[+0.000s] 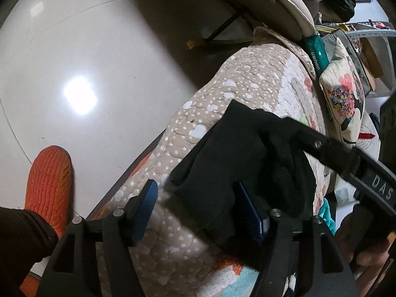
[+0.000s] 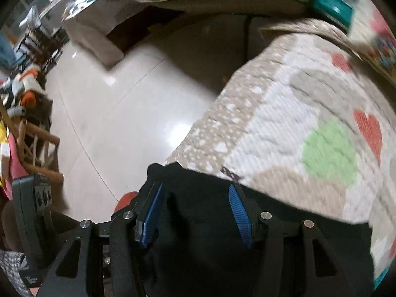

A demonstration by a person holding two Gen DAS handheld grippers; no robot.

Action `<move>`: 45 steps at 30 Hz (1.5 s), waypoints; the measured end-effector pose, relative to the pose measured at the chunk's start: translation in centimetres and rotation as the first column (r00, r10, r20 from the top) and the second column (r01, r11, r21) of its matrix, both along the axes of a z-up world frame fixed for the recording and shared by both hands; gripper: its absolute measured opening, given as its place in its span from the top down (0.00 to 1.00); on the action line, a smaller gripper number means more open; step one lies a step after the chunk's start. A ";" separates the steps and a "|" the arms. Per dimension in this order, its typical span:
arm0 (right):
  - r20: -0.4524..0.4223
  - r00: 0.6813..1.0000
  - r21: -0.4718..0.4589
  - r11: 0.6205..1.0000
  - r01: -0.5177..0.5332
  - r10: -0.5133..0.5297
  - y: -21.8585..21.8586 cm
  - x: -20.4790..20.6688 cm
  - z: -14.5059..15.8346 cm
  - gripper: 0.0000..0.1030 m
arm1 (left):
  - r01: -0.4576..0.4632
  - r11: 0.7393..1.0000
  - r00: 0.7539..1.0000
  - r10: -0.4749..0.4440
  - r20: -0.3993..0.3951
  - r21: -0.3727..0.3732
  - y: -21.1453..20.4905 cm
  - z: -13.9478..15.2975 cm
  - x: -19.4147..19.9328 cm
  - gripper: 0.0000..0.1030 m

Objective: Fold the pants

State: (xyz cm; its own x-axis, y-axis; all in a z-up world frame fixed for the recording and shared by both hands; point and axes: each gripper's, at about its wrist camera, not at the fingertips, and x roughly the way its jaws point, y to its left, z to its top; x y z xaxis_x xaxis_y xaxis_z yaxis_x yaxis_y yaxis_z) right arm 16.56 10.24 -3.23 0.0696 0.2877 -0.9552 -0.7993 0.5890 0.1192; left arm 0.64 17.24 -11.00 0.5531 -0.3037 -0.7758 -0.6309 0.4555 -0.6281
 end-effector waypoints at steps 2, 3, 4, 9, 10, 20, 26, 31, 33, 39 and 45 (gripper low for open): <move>0.014 0.999 -0.022 0.999 -0.037 0.037 1.2 -0.1 -0.2 0.39 | -0.016 1.000 1.000 0.016 -0.002 0.001 0.0 -0.1 -0.1 0.34; 0.024 0.997 -0.041 0.997 -0.068 0.069 2.1 -0.3 -0.4 0.38 | -0.023 1.000 1.000 0.023 -0.004 0.002 -0.1 -0.1 -0.2 0.33; 0.029 0.995 -0.054 0.994 -0.093 0.094 2.7 -0.3 -0.6 0.37 | -0.029 1.000 1.000 0.029 -0.005 0.003 -0.1 -0.1 -0.2 0.33; 0.007 0.976 -0.139 0.967 -0.216 0.219 5.9 -1.1 -2.8 0.34 | -0.048 0.999 0.999 0.048 -0.006 0.008 -0.4 -0.2 -0.3 0.30; 0.000 0.972 -0.157 0.959 -0.234 0.237 6.4 -1.3 -3.3 0.34 | -0.048 0.999 0.999 0.048 -0.006 0.007 -0.3 -0.2 -0.3 0.29; -0.014 0.954 -0.207 0.933 -0.294 0.298 8.1 -2.9 -4.4 0.82 | 0.075 0.997 0.997 -0.074 0.029 -0.012 -0.5 0.9 0.5 0.79; 0.011 0.967 -0.160 0.955 -0.249 0.254 6.7 -2.9 -2.6 0.85 | 0.088 0.996 0.995 -0.086 0.055 -0.029 -0.6 1.6 0.4 0.83; 0.036 0.974 -0.133 0.967 -0.215 0.222 6.6 -3.0 -1.6 0.85 | 0.087 0.996 0.993 -0.085 0.080 -0.024 -0.4 2.5 0.0 0.83; 0.042 0.977 -0.119 0.972 -0.205 0.211 6.3 -2.9 -1.1 0.85 | 0.089 0.996 0.992 -0.088 0.096 -0.010 -0.4 3.1 -0.2 0.83; 0.060 0.987 -0.031 0.989 -0.146 0.148 4.0 -2.4 1.4 0.85 | 0.104 0.995 0.982 -0.102 0.156 -0.003 -1.3 4.9 -0.1 0.83; 0.087 0.994 0.054 0.996 -0.065 0.061 0.3 -1.7 4.3 0.86 | 0.151 0.988 0.965 -0.157 0.211 0.043 -3.8 7.4 1.0 0.83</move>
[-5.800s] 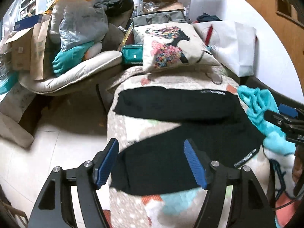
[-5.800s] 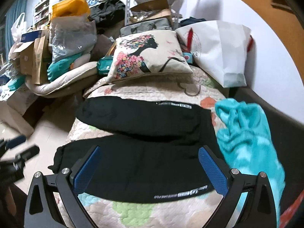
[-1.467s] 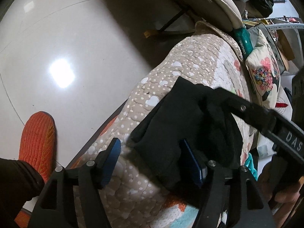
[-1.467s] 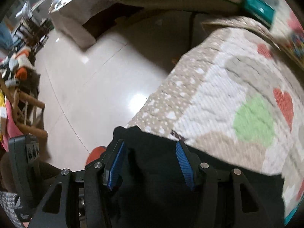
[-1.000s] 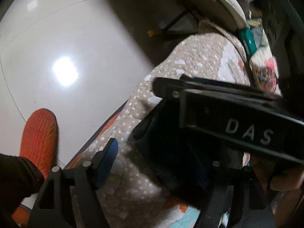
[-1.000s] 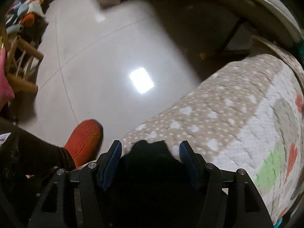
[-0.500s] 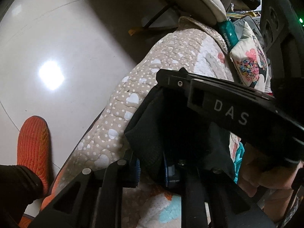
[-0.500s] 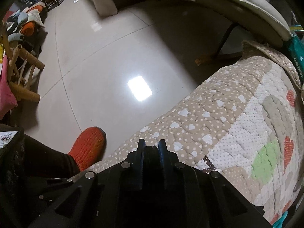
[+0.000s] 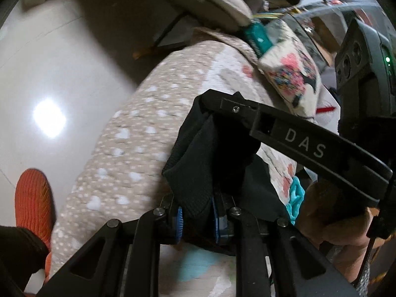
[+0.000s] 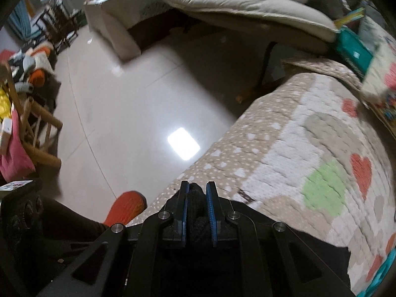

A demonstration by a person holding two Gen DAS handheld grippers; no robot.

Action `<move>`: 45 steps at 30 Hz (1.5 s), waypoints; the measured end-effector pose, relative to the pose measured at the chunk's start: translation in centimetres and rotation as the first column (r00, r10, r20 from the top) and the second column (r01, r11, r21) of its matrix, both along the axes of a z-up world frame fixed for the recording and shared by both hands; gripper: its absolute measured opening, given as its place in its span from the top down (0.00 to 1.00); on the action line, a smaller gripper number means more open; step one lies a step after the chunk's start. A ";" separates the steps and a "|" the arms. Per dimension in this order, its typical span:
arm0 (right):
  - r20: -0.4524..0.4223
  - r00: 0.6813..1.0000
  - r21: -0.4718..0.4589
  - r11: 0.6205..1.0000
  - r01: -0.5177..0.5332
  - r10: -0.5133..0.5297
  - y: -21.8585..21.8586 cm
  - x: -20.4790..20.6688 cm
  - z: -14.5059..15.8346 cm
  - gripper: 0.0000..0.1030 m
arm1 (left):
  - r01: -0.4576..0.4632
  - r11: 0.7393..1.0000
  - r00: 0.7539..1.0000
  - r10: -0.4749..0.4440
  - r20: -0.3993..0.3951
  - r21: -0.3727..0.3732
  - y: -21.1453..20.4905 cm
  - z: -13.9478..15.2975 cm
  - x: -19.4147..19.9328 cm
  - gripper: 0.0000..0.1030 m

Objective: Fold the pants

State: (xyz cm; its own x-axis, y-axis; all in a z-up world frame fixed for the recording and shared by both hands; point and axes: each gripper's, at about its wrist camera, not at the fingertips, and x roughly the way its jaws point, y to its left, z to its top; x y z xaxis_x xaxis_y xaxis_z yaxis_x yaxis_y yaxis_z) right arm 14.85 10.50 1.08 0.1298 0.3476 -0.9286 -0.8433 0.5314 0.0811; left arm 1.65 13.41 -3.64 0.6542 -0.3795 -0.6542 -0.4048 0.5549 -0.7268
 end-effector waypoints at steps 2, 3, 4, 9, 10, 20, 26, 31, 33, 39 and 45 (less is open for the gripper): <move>0.008 0.999 0.027 0.999 0.037 -0.037 -2.1 0.4 1.0 0.86 | 0.029 0.999 1.000 -0.029 0.011 0.019 -1.5 0.9 0.8 0.83; 0.011 0.999 0.035 0.998 0.051 -0.051 -3.0 0.6 1.3 0.86 | 0.039 0.999 0.999 -0.039 0.013 0.023 -2.0 1.1 1.1 0.83; 0.013 0.998 0.043 0.997 0.068 -0.068 -3.8 0.8 1.5 0.86 | 0.055 0.998 0.998 -0.056 0.015 0.032 -2.7 1.5 1.5 0.83; 0.001 0.980 0.091 0.976 0.199 -0.200 -10.8 3.3 2.4 0.85 | 0.172 0.980 0.985 -0.174 0.014 0.101 -8.5 2.7 4.4 0.83; -0.004 0.973 0.097 0.969 0.228 -0.229 -12.4 3.7 2.3 0.85 | 0.198 0.974 0.980 -0.200 0.011 0.113 -9.8 2.7 5.0 0.83; 0.139 0.772 -0.001 0.779 0.627 -0.621 -28.4 6.6 -0.2 0.53 | 0.416 0.894 0.907 -0.422 0.001 0.169 -15.6 3.2 4.0 0.54; -0.094 0.765 0.287 0.719 0.633 -0.637 -30.5 4.6 3.3 0.53 | 0.327 0.914 0.941 -0.339 0.008 0.238 -11.5 4.1 1.7 0.51; -0.285 0.852 0.333 0.788 0.517 -0.439 -25.0 2.3 1.2 0.53 | 0.208 0.952 0.978 -0.201 -0.052 0.224 -8.3 2.3 2.3 0.51; -0.260 0.856 0.252 0.824 0.507 -0.447 -23.4 1.7 -0.6 0.53 | 0.194 0.953 0.981 -0.182 -0.072 0.233 -7.9 1.7 2.6 0.51; -0.103 0.796 0.243 0.760 0.602 -0.597 -26.0 -0.4 0.1 0.56 | 0.199 0.958 0.980 -0.189 -0.069 0.208 -7.3 0.5 3.6 0.51; -0.156 0.804 0.203 0.778 0.594 -0.573 -24.8 -0.4 -2.1 0.56 | 0.202 0.958 0.979 -0.197 -0.048 0.203 -7.0 -0.3 3.3 0.51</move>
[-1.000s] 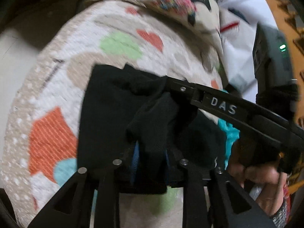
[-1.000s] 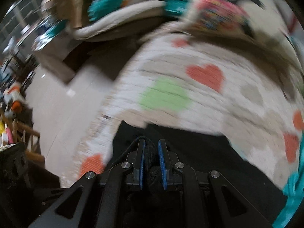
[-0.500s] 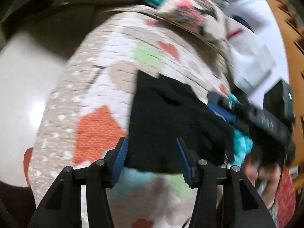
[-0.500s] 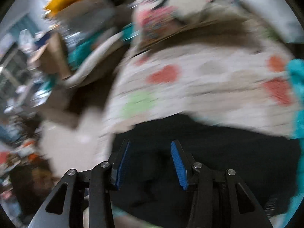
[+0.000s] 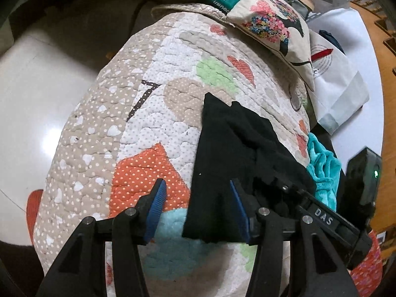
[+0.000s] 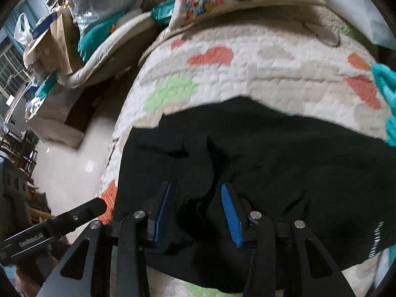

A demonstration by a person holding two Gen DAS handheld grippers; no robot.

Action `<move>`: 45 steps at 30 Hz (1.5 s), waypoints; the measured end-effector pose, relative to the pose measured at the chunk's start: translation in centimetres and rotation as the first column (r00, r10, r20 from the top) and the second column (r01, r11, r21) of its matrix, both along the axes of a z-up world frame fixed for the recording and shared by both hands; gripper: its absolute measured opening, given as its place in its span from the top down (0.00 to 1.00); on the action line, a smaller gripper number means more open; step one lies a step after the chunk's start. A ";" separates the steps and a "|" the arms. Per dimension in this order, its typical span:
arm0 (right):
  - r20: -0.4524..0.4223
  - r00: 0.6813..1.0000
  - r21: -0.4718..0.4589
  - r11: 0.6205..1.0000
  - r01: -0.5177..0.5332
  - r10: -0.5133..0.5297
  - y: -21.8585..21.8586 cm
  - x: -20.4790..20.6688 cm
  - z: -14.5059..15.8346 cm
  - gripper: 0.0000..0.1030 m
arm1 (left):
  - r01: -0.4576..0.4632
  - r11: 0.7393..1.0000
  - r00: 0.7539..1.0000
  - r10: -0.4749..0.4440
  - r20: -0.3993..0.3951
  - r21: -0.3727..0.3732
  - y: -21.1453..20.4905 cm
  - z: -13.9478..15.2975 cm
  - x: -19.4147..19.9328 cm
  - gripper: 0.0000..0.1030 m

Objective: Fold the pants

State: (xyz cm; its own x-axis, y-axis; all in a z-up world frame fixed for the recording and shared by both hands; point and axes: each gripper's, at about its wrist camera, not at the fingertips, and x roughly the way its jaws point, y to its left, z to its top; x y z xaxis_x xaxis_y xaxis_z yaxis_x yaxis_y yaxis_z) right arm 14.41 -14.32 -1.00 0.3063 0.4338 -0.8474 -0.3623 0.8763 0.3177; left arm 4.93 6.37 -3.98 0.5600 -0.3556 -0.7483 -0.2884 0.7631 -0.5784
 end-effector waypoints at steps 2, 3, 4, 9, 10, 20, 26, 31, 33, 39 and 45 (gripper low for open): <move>-0.024 1.000 0.009 1.000 -0.006 0.006 0.5 -0.1 -0.6 0.86 | -0.001 1.000 1.000 0.000 0.008 0.027 0.3 -0.1 -0.2 0.51; -0.037 0.999 -0.015 1.000 0.002 -0.002 0.8 -0.2 -0.8 0.94 | -0.002 1.000 1.000 0.002 0.008 0.028 0.5 -0.1 -0.3 0.51; -0.028 0.999 -0.019 1.000 0.015 -0.016 0.8 -0.4 -0.7 0.94 | -0.006 1.000 1.000 0.006 0.007 0.023 0.8 -0.2 -0.3 0.51; 0.020 0.994 -0.021 0.994 0.107 -0.107 -2.6 -1.7 1.5 0.94 | -0.033 0.999 0.999 0.033 -0.018 -0.023 1.5 -0.8 0.2 0.51; 0.025 0.992 -0.034 0.991 0.126 -0.126 -3.4 -1.8 1.6 0.94 | -0.031 0.999 0.999 0.030 -0.026 -0.035 1.2 -0.9 0.5 0.51; 0.098 0.979 -0.212 0.958 0.195 -0.178 -4.5 -1.2 3.1 0.62 | 0.078 0.997 0.997 -0.078 -0.007 -0.002 -3.7 -1.6 2.1 0.45; 0.075 0.994 -0.117 0.991 -0.072 0.081 3.3 3.7 5.0 0.53 | 0.114 0.993 0.992 -0.115 0.045 0.036 -5.1 -1.8 2.5 0.46; -0.062 0.982 -0.232 0.954 -0.188 0.178 9.6 8.0 0.5 0.43 | 0.170 0.983 0.985 -0.171 0.005 0.063 -6.0 -2.3 2.9 0.88; -0.122 0.976 -0.307 0.929 -0.208 0.178 11.0 8.7 -1.9 0.44 | 0.167 0.985 0.986 -0.167 -0.005 0.044 -5.8 -2.2 3.0 0.90; -0.113 0.986 -0.301 0.941 -0.152 0.123 11.0 8.9 -1.6 0.90 | 0.130 0.991 0.990 -0.132 -0.044 -0.038 -4.0 -2.2 3.0 0.93; -0.122 0.984 -0.232 0.961 -0.153 0.127 12.3 8.4 -1.4 0.91 | 0.077 0.997 0.995 -0.079 -0.065 -0.032 -1.7 -1.8 2.0 0.93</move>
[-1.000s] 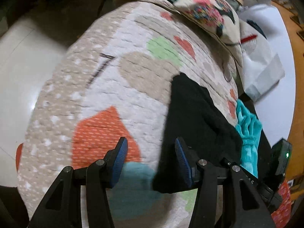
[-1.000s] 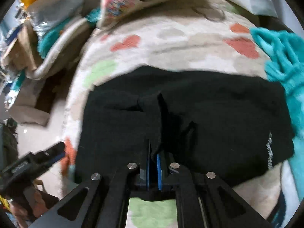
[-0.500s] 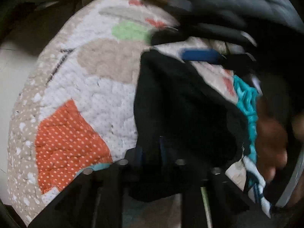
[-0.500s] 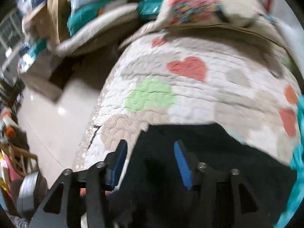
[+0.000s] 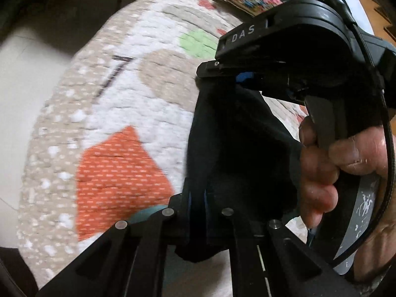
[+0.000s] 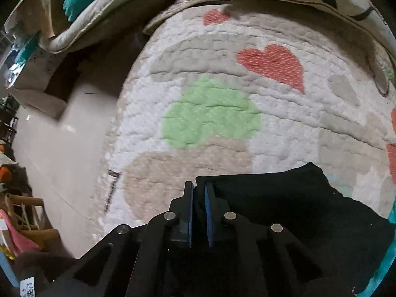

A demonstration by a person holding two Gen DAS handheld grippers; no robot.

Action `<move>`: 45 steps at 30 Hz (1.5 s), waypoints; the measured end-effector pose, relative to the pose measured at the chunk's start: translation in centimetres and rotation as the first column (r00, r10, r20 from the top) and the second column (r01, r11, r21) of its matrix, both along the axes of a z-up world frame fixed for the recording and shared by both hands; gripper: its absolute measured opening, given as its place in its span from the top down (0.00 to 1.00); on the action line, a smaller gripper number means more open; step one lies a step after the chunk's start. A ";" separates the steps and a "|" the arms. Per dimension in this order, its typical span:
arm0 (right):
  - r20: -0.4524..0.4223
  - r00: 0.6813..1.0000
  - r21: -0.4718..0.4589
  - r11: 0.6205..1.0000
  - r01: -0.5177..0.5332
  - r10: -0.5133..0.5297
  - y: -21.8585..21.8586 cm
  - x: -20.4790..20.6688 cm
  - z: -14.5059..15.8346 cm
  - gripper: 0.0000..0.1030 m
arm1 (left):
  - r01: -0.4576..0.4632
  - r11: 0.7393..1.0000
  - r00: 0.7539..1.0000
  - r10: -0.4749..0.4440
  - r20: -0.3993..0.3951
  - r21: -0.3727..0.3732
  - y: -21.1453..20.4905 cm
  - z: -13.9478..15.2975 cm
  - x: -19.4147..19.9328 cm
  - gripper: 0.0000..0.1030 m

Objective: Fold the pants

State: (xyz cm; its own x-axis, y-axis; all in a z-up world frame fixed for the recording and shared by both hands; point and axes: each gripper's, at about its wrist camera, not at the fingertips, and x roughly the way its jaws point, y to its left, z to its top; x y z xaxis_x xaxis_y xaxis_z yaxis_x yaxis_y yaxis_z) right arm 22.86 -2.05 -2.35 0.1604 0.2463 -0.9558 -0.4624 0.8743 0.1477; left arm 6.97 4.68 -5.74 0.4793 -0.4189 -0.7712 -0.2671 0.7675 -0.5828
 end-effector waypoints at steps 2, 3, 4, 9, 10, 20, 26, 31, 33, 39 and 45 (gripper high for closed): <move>-0.003 1.000 0.015 1.000 -0.015 0.015 1.6 -0.1 0.2 0.91 | -0.033 0.999 0.999 0.033 -0.006 0.012 1.3 0.2 -0.7 0.93; -0.004 1.000 0.027 0.999 -0.027 0.027 2.3 -0.2 0.2 0.91 | -0.045 0.999 0.999 0.045 -0.009 0.015 1.8 0.3 -0.9 0.93; -0.002 0.999 0.040 0.998 -0.040 0.040 3.1 -0.3 0.3 0.91 | -0.061 0.998 0.998 0.061 -0.014 0.018 2.3 0.3 -1.2 0.92; -0.041 0.999 0.198 0.980 -0.026 0.035 5.5 0.0 0.9 0.87 | -0.154 0.988 0.987 0.154 -0.040 0.022 5.0 0.0 -3.0 0.83; -0.036 0.999 0.224 0.974 -0.016 0.025 5.4 0.2 1.6 0.85 | -0.164 0.986 0.986 0.165 -0.031 0.022 5.4 0.3 -3.2 0.82; 0.099 0.982 0.268 0.955 0.127 -0.159 -6.5 -5.3 5.9 0.64 | -0.200 0.973 0.977 0.189 0.102 0.115 4.7 3.4 -2.8 0.65; -0.072 0.974 0.398 0.889 0.226 -0.216 -10.9 -10.3 1.5 0.64 | -0.149 0.978 0.989 0.145 0.038 0.146 3.4 2.0 -2.0 0.65; -0.094 0.950 0.374 0.874 0.310 -0.297 -13.0 -11.6 -0.5 0.68 | -0.170 0.973 0.986 0.168 0.023 0.159 4.0 1.6 -2.3 0.65; -0.032 0.948 0.371 0.877 0.306 -0.317 -13.6 -12.4 1.3 0.64 | -0.182 0.971 0.983 0.181 0.023 0.156 4.4 1.5 -2.2 0.65; 0.189 0.899 0.281 0.899 0.335 -0.394 -16.9 -16.0 5.4 0.57 | -0.169 0.975 0.986 0.165 0.038 0.145 4.2 2.1 -2.0 0.64; 0.131 0.837 0.290 0.828 0.480 -0.531 -22.0 -16.9 3.6 0.57 | -0.113 0.964 0.989 0.084 0.126 0.242 2.0 4.1 -2.3 0.64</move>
